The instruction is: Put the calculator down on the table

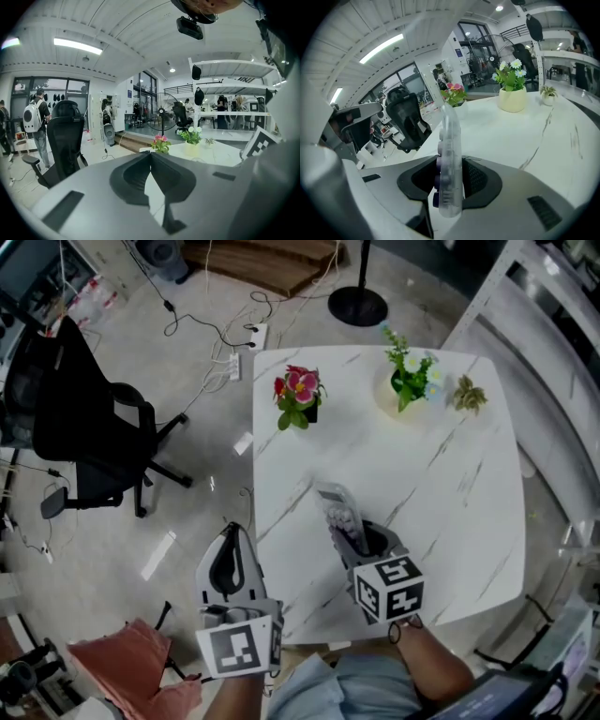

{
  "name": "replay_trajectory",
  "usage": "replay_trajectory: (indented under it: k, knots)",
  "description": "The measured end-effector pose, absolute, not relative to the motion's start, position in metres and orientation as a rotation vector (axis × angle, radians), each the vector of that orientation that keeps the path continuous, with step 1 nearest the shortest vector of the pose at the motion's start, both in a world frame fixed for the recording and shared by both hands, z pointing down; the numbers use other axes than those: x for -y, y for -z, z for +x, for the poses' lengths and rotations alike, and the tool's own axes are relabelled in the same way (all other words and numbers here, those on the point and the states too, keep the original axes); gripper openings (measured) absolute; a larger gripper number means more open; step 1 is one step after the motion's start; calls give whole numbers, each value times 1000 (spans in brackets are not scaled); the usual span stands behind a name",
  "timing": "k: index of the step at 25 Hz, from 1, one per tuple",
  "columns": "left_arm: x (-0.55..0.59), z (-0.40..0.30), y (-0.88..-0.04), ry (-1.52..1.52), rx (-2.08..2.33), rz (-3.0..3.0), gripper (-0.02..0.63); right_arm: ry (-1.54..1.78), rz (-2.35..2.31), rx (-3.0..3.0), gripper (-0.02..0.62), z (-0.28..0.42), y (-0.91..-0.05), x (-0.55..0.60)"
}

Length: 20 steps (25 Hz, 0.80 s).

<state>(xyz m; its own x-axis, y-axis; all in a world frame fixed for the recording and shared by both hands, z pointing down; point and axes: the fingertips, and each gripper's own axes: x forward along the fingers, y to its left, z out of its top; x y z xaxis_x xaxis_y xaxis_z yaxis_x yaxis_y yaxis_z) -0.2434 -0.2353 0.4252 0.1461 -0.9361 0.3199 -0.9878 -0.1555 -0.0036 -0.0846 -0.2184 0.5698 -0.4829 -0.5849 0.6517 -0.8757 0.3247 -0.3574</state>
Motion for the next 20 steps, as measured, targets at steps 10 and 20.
replay_trajectory:
  k: [10,20]
  knots:
    - [252,-245,-427,-377,1909,2192,8,-1062,1314,2162,150,-80,-581,225]
    - [261,-237,-430,-383,1888,2206,8,-1008,1315,2163,154,-77,-580,231]
